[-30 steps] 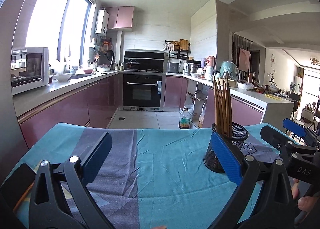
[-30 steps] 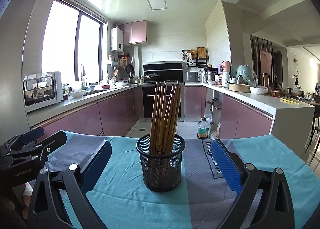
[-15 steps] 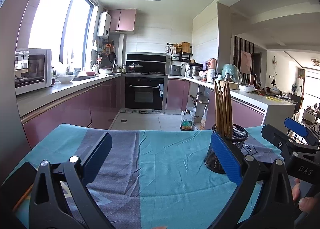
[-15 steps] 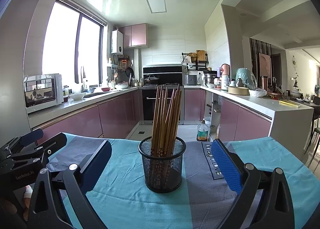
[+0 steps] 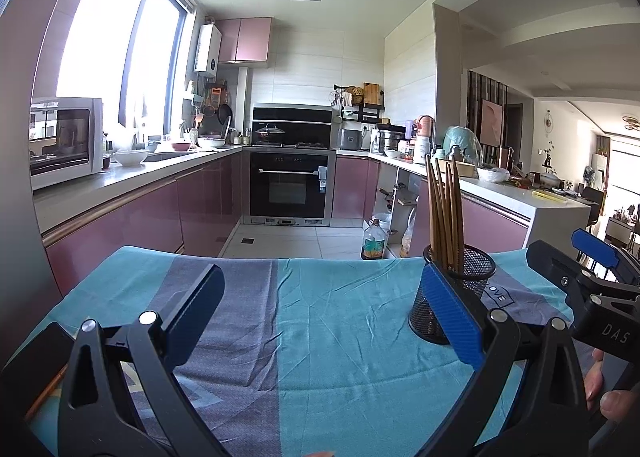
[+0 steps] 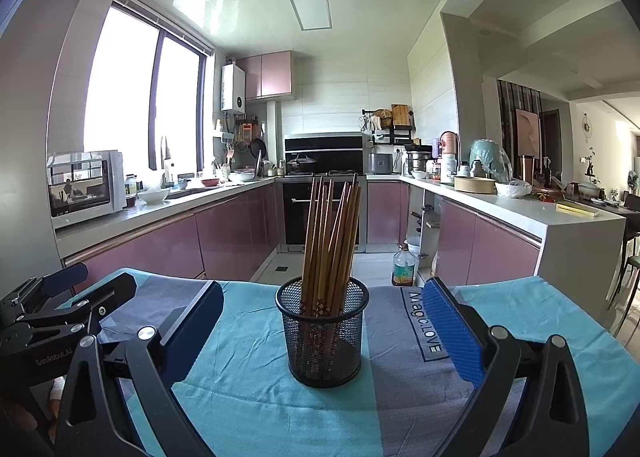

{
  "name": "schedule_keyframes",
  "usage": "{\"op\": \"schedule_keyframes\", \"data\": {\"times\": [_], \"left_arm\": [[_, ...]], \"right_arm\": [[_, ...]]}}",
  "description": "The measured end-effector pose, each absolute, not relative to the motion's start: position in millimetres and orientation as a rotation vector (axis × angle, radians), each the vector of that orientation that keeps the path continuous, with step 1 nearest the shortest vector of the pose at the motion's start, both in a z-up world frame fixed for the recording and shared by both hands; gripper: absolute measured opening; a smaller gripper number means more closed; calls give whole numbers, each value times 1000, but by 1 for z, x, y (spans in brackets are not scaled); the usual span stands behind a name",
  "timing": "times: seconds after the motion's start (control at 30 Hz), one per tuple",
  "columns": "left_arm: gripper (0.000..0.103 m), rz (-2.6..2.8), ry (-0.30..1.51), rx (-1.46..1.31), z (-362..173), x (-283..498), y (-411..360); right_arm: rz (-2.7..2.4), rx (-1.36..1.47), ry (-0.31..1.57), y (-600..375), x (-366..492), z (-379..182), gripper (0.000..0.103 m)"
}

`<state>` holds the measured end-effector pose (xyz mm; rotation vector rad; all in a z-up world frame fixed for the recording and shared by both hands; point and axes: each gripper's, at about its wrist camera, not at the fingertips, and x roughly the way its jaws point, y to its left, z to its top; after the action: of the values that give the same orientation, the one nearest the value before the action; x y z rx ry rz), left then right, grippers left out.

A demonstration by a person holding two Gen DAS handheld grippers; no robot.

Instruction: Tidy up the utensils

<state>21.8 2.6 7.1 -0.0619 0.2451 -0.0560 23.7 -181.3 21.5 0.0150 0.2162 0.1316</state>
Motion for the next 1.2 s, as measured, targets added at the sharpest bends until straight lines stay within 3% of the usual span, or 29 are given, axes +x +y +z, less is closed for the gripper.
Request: {"op": "schedule_keyframes", "data": {"times": [1.2], "left_arm": [[97,-55,244,-63,7,20,3]], "right_arm": [[130,5,215,-182,23,23,97]]}}
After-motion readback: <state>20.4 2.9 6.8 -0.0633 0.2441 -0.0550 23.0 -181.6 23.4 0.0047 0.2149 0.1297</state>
